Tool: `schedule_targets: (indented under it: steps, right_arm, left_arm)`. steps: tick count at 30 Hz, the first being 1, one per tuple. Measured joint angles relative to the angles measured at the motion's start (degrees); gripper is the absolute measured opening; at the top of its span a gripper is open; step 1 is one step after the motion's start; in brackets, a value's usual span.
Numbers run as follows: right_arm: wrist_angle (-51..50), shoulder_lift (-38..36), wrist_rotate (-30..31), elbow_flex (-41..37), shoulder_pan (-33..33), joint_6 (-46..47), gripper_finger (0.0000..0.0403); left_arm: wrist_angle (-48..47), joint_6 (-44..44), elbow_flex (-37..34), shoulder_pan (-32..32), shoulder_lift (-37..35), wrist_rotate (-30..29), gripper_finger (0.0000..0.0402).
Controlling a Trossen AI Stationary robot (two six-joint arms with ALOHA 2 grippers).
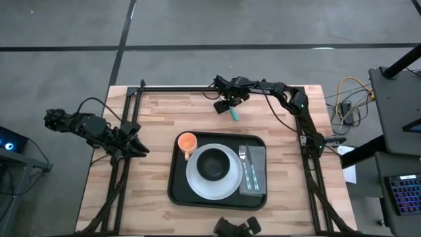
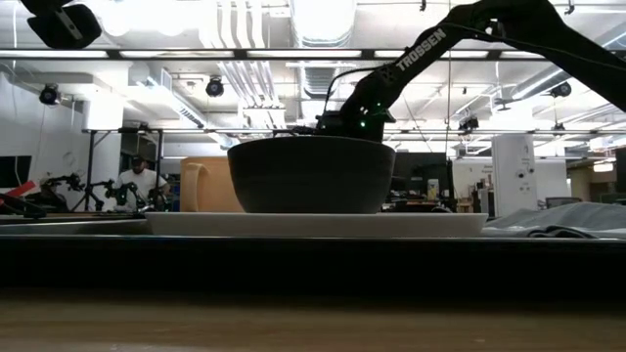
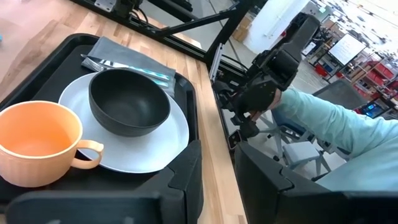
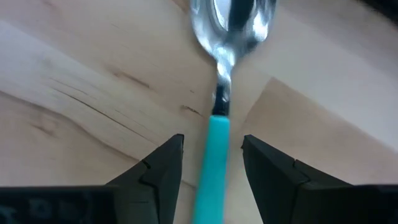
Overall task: Set up tray
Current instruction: Put the green spoon on top of the gray napkin to the right of the green knife
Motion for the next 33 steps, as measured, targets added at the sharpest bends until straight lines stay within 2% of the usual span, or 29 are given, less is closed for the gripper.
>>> schedule_targets:
  steps: [6,9,13,18,20,27,30,33]
  right_arm:
    - [1.6,-0.2,-2.8,-2.3,-0.6,0.6,0.0159]
    - [1.5,-0.2,-3.0,-2.3,-0.6,0.9,0.0146]
    - [1.3,-0.2,-3.6,-2.3,-0.6,2.0,0.0107]
    - [1.1,-0.2,-3.6,-2.3,-0.5,3.7,0.0037]
    - [0.1,-0.7,-3.2,-2.4,-0.5,4.6,0.0031]
    - [-9.2,-8.6,5.6,-2.4,1.3,10.3,0.0031]
    - [-16.1,-13.3,10.0,-2.5,5.0,15.2,0.0031]
    - [-20.4,-19.0,11.9,-3.0,10.6,21.3,0.0031]
  left_arm:
    - [0.0,0.0,0.0,0.0,0.0,0.4,0.0079]
    - [0.0,0.0,0.0,0.0,0.0,0.4,0.0079]
    - [0.0,0.0,0.0,0.0,0.0,0.4,0.0079]
    - [0.0,0.0,0.0,0.0,0.0,0.4,0.0079]
    - [0.0,0.0,0.0,0.0,0.0,0.4,0.0079]
    - [0.0,0.0,0.0,0.0,0.0,0.4,0.0079]
    - [0.0,0.0,0.0,0.0,0.0,-0.8,0.0079]
    - [0.0,0.0,0.0,0.1,0.0,-3.5,0.0079]
